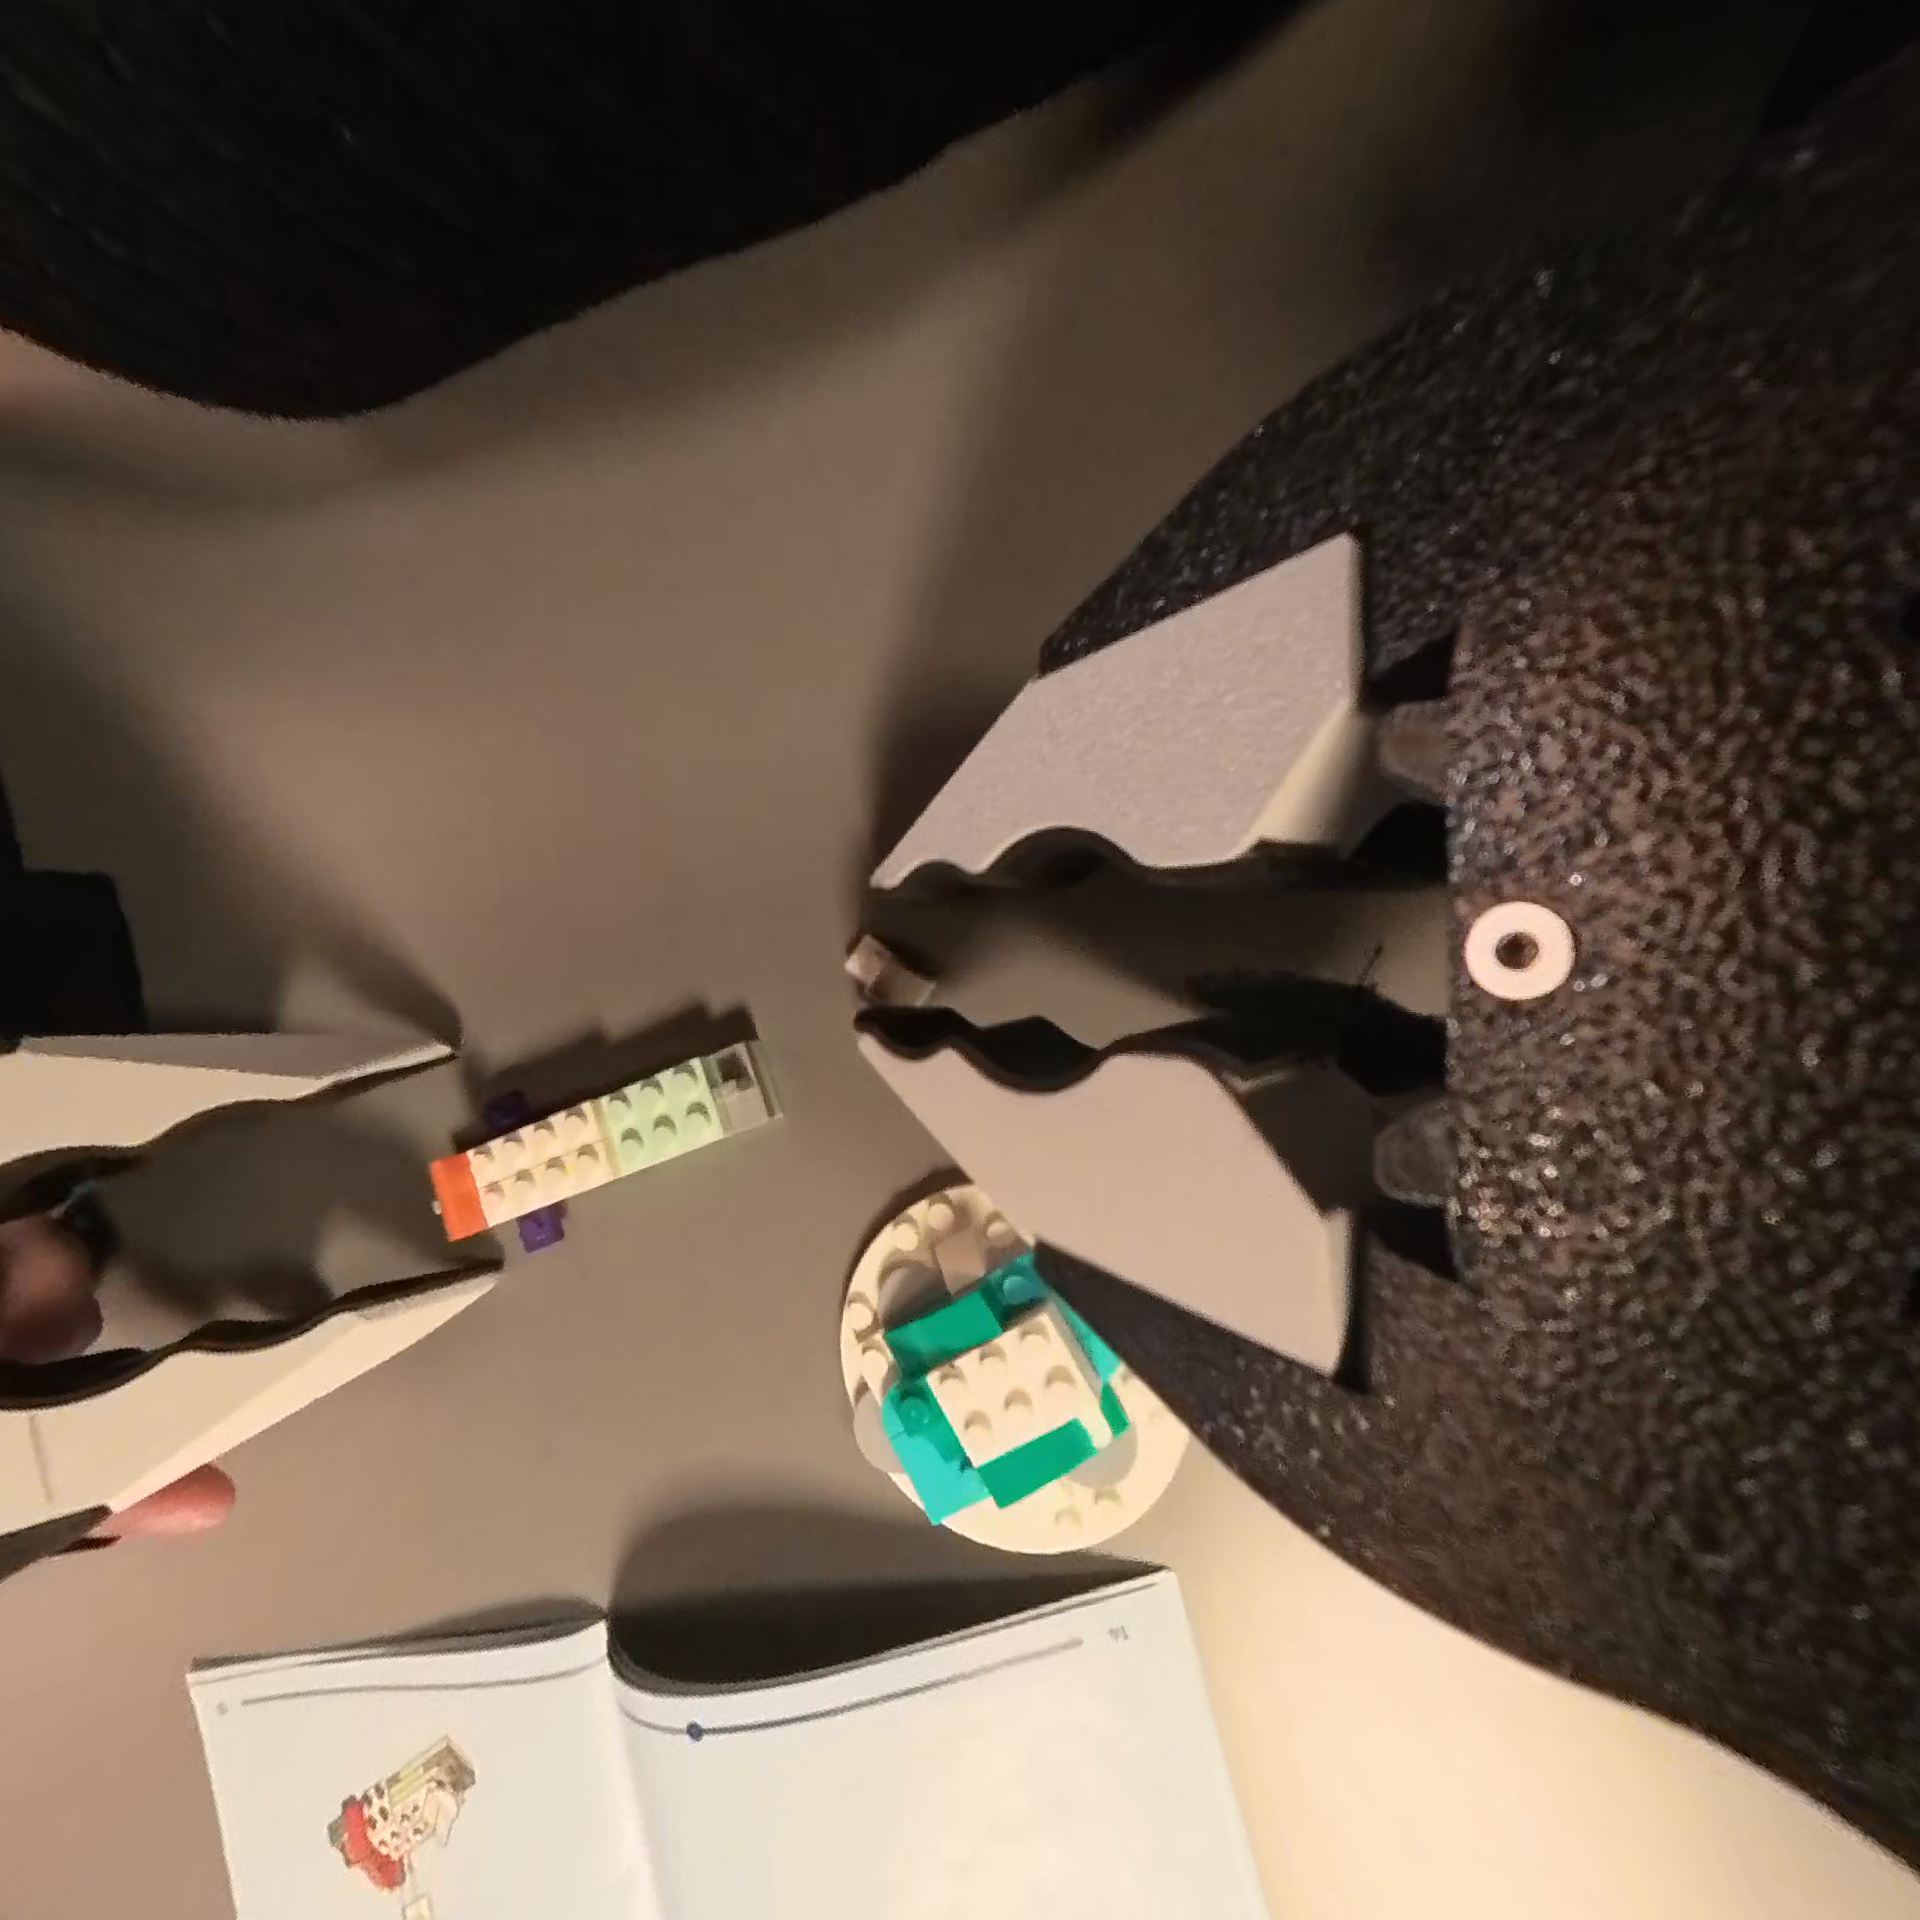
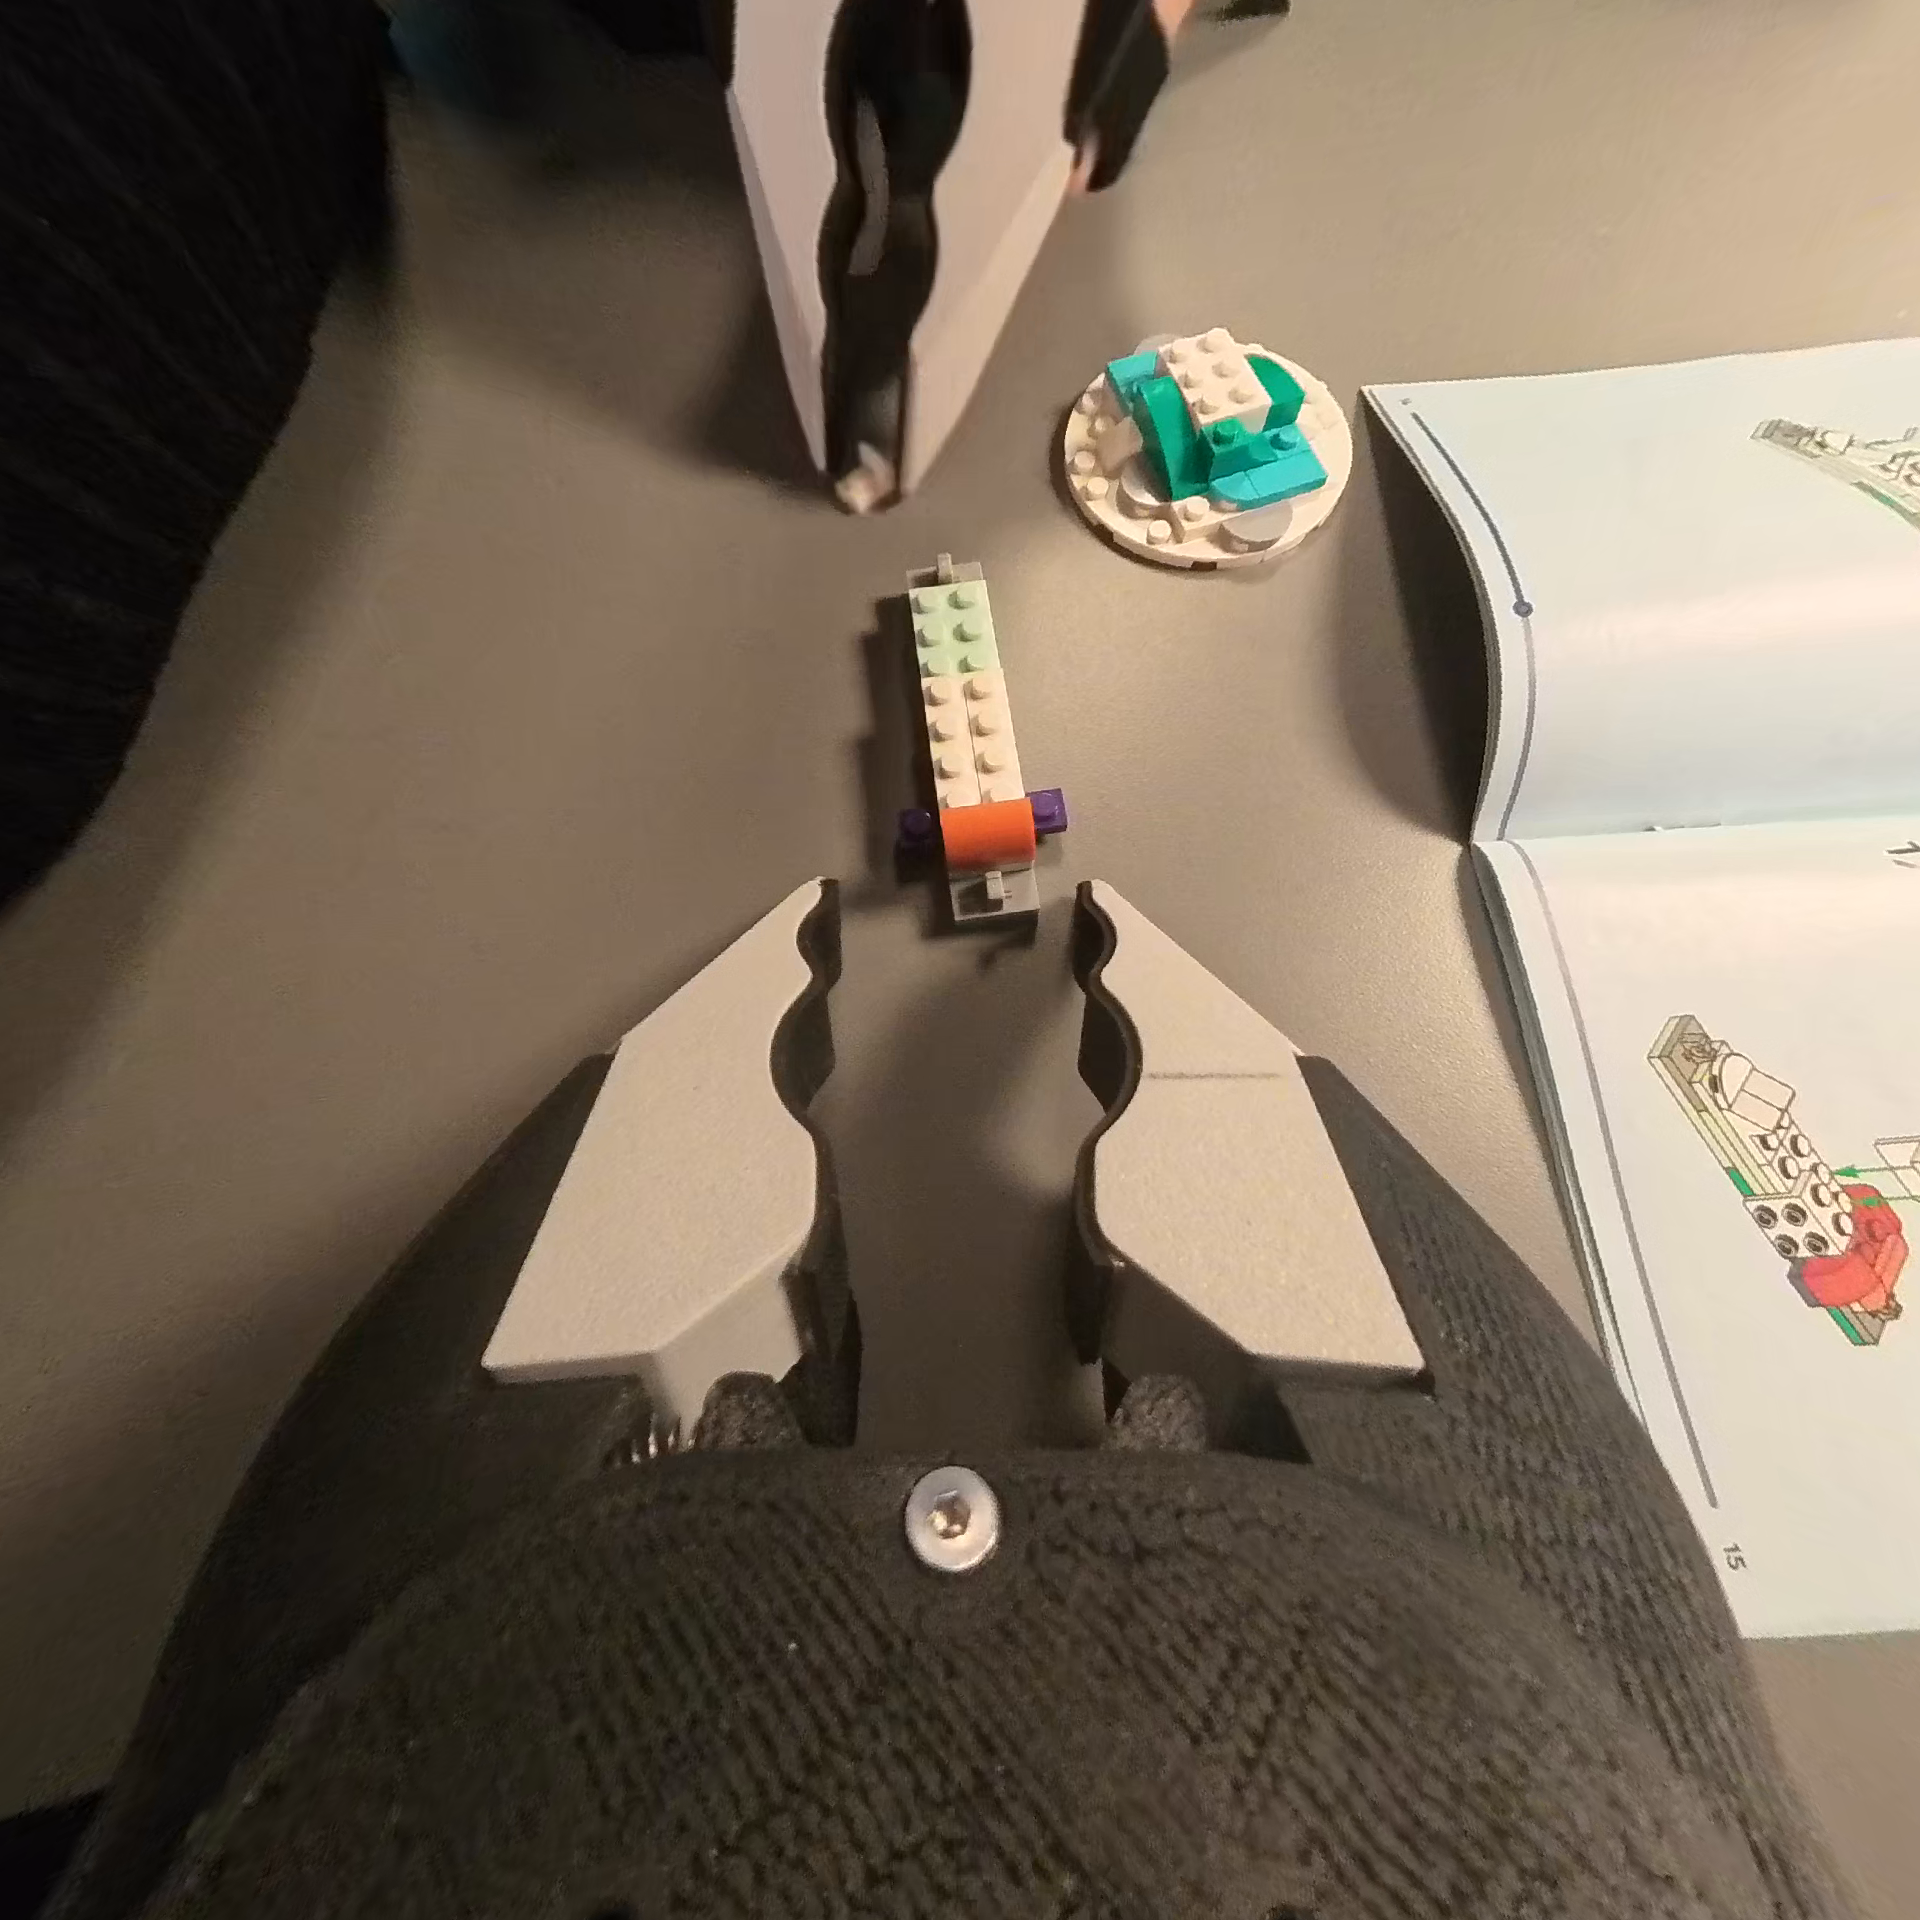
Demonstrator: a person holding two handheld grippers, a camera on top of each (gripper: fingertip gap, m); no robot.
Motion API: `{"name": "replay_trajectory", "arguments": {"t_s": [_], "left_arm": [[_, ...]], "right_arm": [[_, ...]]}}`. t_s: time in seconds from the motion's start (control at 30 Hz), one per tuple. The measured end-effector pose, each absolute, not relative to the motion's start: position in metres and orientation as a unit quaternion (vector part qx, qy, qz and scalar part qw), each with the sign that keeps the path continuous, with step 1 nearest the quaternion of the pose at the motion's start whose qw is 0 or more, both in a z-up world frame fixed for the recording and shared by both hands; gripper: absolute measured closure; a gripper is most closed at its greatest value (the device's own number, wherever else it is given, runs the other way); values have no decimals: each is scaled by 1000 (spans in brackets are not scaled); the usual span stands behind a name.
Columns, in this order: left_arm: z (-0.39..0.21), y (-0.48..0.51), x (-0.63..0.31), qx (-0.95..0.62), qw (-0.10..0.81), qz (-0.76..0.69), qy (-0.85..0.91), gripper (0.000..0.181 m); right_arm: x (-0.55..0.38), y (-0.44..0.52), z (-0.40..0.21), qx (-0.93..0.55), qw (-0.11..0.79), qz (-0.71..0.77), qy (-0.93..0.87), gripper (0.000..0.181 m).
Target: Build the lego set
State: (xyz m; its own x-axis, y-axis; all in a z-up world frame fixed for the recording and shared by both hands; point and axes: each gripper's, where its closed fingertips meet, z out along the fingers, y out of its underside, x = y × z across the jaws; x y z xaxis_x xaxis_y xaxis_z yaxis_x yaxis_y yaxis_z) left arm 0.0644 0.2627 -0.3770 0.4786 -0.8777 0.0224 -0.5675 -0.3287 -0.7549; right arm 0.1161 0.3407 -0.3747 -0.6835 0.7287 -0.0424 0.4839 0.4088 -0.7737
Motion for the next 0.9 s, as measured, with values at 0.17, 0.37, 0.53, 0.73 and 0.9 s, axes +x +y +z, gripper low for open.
{"name": "replay_trajectory", "arguments": {"t_s": [0.17,0.37,0.53,0.73,0.9], "left_arm": [[-378,262,65,-791,345,-230,449,173],[-378,261,66,-795,357,-224,436,175],[-378,262,69,-802,366,-210,423,175],[-377,262,70,-808,372,-210,406,175],[-377,261,70,-808,373,-208,406,175]], "right_arm": [[115,342,-375,-367,165,396,-825,135],[113,340,-367,-359,161,421,-817,137],[111,338,-363,-349,154,437,-815,149],[113,336,-370,-343,146,419,-828,153],[113,334,-375,-328,166,392,-843,165]]}}
